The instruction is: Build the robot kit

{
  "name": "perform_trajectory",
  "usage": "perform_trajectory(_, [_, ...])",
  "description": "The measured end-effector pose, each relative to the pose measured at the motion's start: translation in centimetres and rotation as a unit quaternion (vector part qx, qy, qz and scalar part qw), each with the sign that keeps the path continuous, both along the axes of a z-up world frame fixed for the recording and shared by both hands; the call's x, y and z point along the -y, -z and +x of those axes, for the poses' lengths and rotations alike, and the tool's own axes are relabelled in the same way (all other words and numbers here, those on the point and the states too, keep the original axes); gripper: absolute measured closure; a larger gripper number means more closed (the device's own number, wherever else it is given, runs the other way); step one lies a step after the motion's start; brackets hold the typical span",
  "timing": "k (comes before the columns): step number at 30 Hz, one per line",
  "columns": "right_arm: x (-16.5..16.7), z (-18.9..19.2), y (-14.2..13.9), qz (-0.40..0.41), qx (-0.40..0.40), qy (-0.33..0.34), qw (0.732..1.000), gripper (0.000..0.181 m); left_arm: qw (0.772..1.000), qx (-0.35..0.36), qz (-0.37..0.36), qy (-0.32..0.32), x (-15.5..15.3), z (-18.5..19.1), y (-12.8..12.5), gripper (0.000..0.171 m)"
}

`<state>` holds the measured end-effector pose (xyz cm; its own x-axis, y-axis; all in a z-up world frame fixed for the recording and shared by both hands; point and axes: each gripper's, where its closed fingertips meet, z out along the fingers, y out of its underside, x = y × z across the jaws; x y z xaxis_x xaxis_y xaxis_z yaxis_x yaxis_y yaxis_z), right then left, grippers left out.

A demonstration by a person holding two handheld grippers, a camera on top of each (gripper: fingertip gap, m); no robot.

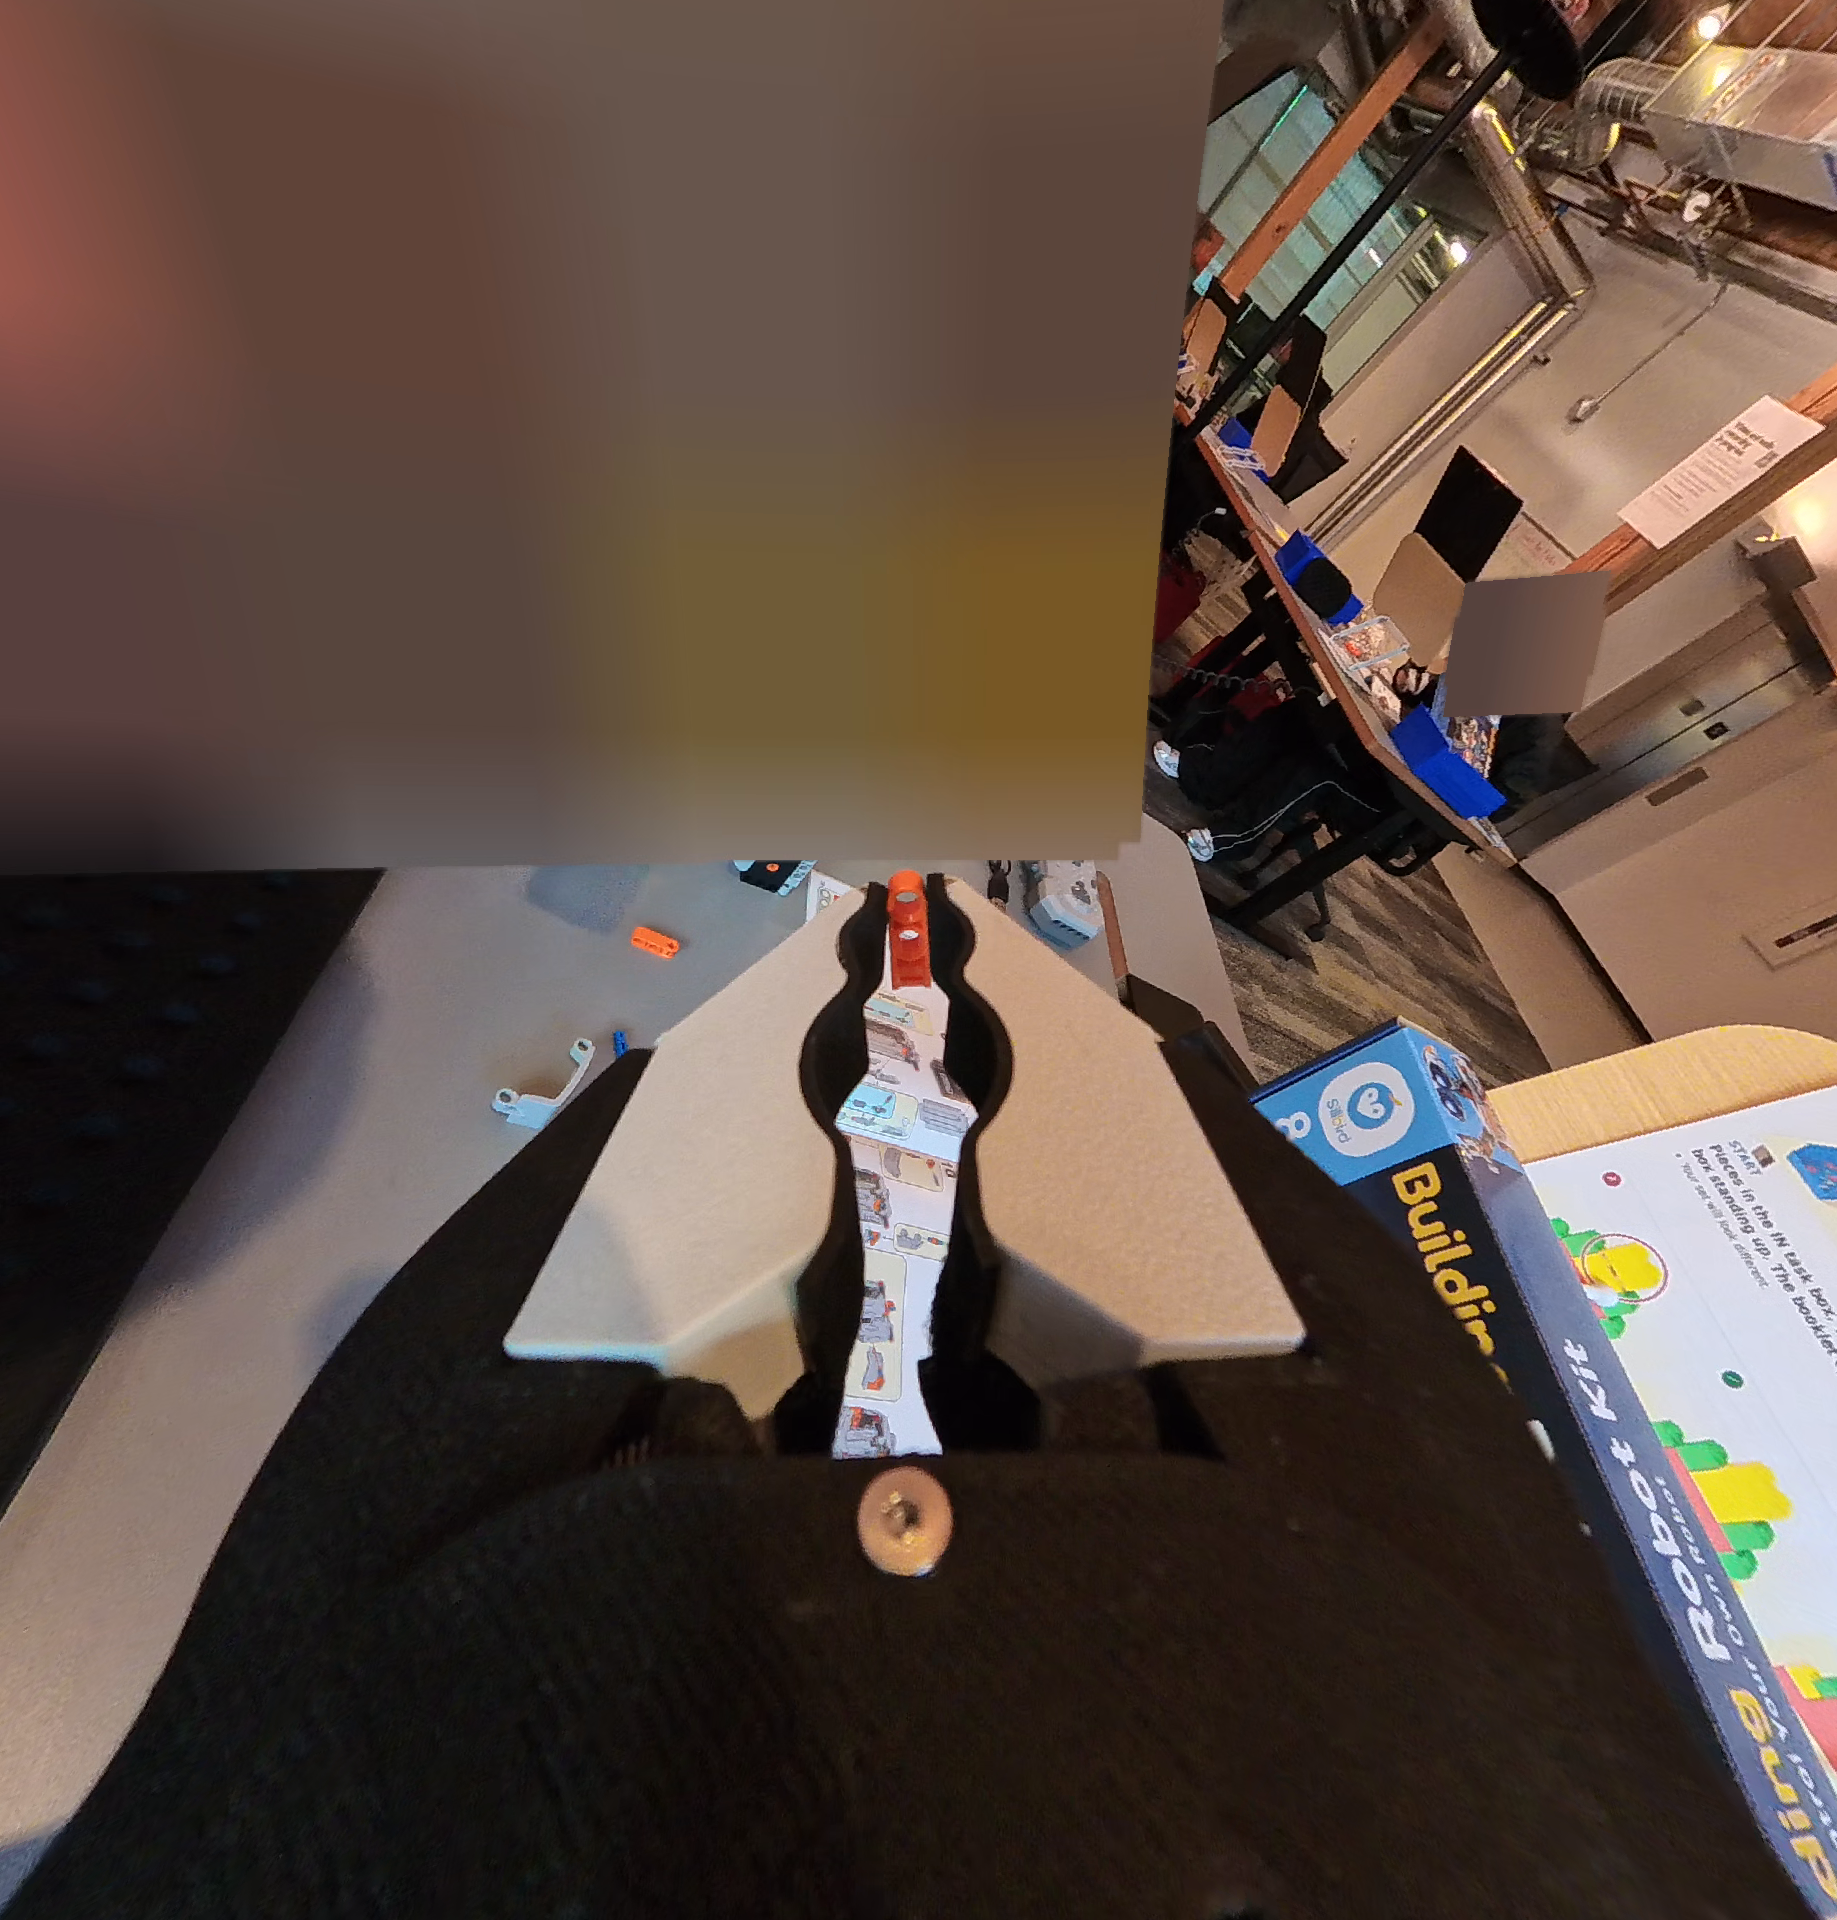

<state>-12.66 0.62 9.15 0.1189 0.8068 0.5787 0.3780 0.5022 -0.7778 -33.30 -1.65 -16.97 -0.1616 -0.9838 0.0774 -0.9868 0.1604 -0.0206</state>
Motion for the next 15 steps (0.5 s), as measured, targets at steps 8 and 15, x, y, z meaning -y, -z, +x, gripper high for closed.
perform_trajectory(8, [-0.4, -0.3, 0.7, -0.016, 0.001, -0.010, 1.000, 0.175, 0.991, 0.097, 0.044, -0.081, -0.5, 4.4, -0.1, 0.168])
perform_trajectory(15, [-0.9, -0.6, 1.5, -0.034, 0.001, -0.014, 0.999, 0.175, 0.990, 0.096, 0.057, -0.090, -0.5, 4.0, -0.1, 0.168])
